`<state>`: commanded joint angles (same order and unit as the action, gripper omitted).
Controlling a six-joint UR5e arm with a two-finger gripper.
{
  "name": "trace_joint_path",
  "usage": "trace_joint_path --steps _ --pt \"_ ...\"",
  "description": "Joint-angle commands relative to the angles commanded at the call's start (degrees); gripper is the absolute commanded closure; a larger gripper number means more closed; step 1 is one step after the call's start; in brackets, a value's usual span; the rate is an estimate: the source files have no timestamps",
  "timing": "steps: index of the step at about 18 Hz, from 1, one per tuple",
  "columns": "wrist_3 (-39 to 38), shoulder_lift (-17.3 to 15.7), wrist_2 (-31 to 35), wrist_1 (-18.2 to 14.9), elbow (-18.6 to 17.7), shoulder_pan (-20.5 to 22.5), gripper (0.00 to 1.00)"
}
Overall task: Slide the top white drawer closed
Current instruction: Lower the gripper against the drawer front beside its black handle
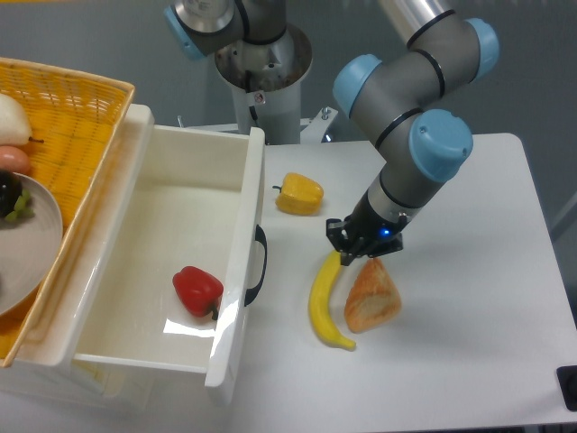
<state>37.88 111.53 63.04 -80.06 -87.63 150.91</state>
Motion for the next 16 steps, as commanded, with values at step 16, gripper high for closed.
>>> trace_joint_path --steps 16 --pt "0.0 0.1 -10.1 -1.9 0.2 -1.5 0.98"
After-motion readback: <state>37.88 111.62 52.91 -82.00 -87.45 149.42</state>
